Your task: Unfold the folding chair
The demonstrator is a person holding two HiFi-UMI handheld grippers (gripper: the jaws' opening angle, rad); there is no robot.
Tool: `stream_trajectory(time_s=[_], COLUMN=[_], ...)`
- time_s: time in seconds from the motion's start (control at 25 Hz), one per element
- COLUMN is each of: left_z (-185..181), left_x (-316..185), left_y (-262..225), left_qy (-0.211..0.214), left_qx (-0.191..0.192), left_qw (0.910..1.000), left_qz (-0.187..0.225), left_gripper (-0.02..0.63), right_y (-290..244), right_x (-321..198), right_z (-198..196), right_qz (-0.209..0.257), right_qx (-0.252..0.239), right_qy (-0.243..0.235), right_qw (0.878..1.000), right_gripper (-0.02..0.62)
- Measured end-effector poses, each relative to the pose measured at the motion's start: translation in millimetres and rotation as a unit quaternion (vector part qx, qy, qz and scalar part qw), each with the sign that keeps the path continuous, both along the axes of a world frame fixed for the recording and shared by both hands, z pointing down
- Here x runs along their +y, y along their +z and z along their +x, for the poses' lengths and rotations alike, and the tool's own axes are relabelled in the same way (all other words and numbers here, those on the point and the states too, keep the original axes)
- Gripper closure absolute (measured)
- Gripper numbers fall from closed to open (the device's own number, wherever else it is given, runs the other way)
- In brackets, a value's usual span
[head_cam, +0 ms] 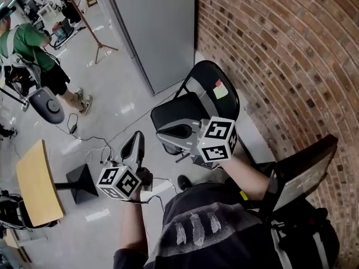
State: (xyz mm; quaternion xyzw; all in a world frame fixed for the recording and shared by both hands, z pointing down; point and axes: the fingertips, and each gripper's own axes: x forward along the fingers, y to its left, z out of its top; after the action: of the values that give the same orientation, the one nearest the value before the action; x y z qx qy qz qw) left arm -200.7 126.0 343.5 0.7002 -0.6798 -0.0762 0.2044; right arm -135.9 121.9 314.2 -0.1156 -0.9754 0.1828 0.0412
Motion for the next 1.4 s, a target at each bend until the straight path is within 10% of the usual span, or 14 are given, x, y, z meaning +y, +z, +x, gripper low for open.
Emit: stream_trajectory(time_s=[0.68, 1.4], left_z=[138, 177], left_x=[-25, -9], left_y=[-31, -26], left_qy=[0.042, 0.03], left_qx=[-0.102, -0.138], left_qw=[0.9935, 0.9899], left_qz=[0.028, -0.005], left_gripper=[0.606, 0.606], right_y=[-23, -24], right_x=[-24, -15], right_z=[128, 162], right_qz=[0.029, 0.048], right_qx=[-0.059, -0.067], right_qy=[0.064, 0.055], right_qw=[0.996, 0.995], right_gripper=[0.594, 0.594])
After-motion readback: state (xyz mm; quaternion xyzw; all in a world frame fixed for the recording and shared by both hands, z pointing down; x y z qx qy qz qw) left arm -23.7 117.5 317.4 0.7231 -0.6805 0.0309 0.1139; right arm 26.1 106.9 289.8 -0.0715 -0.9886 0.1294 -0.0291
